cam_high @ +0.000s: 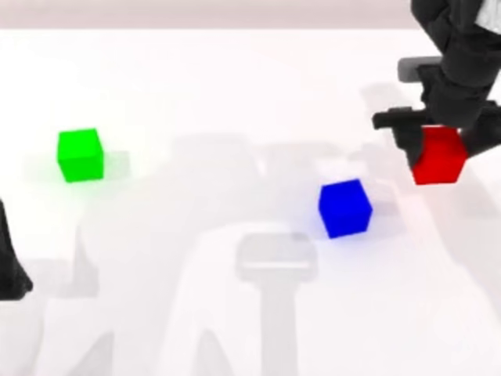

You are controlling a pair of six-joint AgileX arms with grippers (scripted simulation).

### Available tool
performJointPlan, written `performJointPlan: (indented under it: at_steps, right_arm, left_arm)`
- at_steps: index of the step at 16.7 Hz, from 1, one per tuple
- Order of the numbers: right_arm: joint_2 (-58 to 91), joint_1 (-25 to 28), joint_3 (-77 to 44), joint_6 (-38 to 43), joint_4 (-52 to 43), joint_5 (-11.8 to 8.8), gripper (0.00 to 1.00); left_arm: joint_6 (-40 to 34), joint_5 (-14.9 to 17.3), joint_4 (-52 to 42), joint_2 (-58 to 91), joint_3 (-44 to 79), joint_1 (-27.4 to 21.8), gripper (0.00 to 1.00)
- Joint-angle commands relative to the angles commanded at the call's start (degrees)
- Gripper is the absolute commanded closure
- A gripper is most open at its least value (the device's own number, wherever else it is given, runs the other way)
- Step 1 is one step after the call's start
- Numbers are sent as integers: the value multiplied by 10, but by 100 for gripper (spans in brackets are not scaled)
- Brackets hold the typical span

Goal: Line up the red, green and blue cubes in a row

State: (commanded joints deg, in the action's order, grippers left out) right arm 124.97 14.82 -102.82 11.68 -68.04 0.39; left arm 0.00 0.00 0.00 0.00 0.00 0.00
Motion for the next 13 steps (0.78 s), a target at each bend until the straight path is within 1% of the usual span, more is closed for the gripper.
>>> performJointPlan:
  at_steps: [3,10,12,13]
  right_arm:
    - [53,78,-93,85,-47,2,100]
    - [184,303,-366,340,-173,6,100]
    - [206,348,-412,387,-195,8,100]
    - [213,361,-425,401,-202,9,100]
  left_arm:
    - [0,0,0,0,0,0,0]
    - [0,0,0,0,0,0,0]
    - [0,0,0,0,0,0,0]
    - [0,0,0,0,0,0,0]
